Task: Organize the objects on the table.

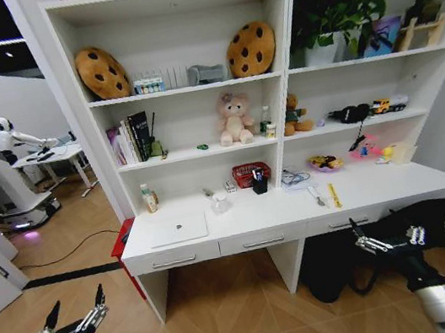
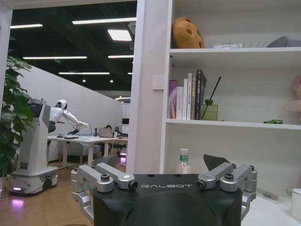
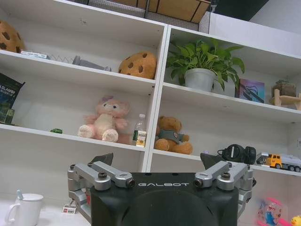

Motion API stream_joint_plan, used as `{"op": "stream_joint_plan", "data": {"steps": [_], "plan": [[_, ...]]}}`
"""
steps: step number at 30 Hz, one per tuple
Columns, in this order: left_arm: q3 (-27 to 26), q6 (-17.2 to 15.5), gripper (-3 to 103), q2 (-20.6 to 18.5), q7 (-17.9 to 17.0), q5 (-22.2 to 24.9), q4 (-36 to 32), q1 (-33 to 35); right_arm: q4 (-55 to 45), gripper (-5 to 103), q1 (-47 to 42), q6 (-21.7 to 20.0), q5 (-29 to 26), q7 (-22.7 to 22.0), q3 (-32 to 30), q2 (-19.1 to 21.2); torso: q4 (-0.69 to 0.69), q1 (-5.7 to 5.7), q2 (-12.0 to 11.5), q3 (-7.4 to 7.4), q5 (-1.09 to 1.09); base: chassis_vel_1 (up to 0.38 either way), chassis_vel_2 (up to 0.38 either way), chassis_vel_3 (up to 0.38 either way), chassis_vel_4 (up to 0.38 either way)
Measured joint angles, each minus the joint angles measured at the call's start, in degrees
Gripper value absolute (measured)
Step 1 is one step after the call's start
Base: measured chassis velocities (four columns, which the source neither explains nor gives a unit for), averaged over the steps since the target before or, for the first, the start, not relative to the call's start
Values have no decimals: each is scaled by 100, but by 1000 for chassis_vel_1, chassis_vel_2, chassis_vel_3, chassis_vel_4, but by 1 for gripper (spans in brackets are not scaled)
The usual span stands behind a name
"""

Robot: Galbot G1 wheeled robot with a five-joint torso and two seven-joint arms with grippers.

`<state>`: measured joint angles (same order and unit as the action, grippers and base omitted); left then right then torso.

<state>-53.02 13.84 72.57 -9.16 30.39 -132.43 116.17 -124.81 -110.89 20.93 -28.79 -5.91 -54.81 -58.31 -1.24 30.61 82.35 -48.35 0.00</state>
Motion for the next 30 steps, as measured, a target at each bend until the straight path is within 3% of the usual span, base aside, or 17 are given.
{"op": "stream_joint_plan", "data": {"steps": [30], "plan": [[0, 0, 100, 0, 0, 0, 0, 0, 0, 100, 0, 0, 0, 0, 0, 0, 0, 0, 0, 0, 0, 0, 0, 0, 0]]}}
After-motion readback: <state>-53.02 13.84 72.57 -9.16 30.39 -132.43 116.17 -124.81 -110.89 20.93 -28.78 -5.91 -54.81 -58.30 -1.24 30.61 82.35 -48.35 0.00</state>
